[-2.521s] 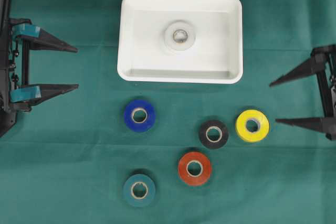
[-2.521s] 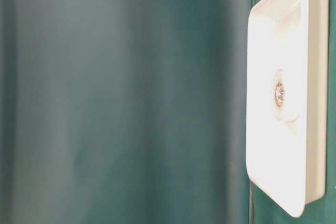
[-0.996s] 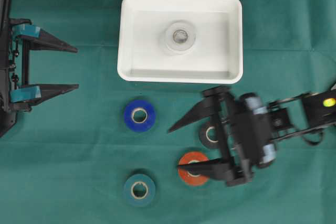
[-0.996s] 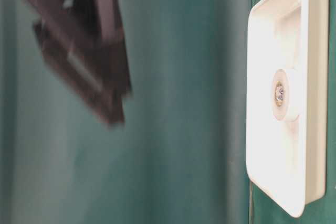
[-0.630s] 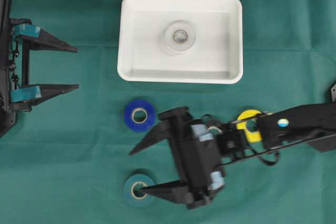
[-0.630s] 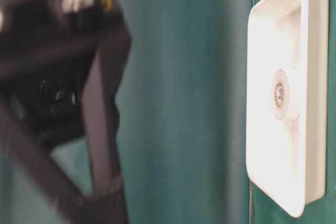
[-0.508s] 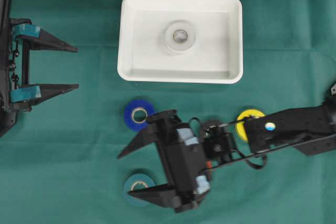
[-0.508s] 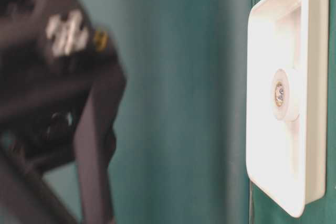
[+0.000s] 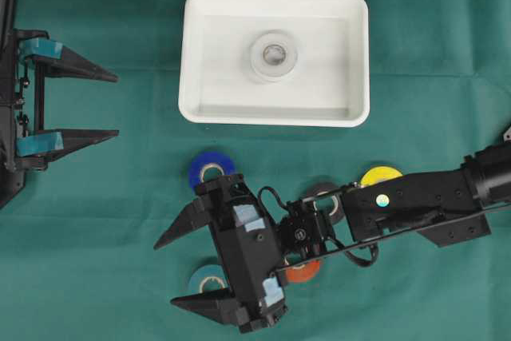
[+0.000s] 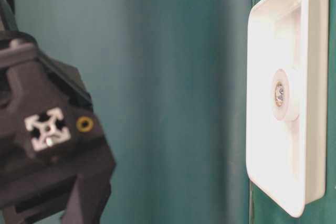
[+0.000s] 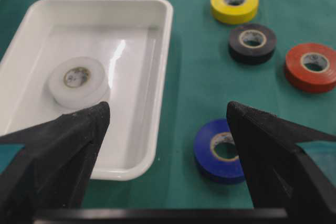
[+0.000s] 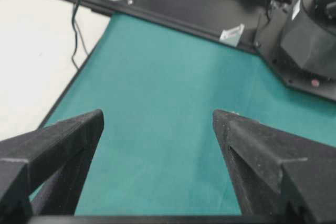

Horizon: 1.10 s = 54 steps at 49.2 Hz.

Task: Pick up the tape from a random location and place it into the white case.
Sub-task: 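Swing the right gripper over the teal tape roll, then lower the right gripper fingers toward the teal roll's core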

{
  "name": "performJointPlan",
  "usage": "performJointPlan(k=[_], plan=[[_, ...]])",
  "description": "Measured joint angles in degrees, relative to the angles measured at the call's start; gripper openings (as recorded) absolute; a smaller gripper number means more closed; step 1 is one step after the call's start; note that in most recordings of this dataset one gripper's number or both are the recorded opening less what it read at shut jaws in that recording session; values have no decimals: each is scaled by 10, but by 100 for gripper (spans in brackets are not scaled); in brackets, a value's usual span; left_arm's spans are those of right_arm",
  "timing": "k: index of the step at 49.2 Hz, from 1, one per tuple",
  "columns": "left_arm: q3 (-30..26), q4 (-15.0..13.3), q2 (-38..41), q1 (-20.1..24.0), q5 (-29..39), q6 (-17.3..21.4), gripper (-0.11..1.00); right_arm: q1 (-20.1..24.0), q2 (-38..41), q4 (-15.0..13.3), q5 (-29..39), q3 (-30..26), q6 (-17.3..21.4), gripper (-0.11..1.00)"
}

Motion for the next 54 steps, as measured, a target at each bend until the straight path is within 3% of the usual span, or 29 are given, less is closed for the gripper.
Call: performJointPlan(k=[10, 22, 34, 43, 54], plan=[[0, -1, -1, 0, 1, 0, 98, -6, 18, 0, 99, -36, 37, 91], [0, -1, -1, 0, 1, 0, 98, -11, 69, -5, 309, -137, 60, 91], [0, -1, -1, 0, 1, 0, 98, -11, 107, -12, 461, -219, 73, 91], [0, -1, -1, 0, 1, 0, 98, -9, 126, -12, 528, -260, 79, 91], [0, 0, -1, 0, 1, 0, 98, -8, 128, -12, 538, -266, 80, 91]])
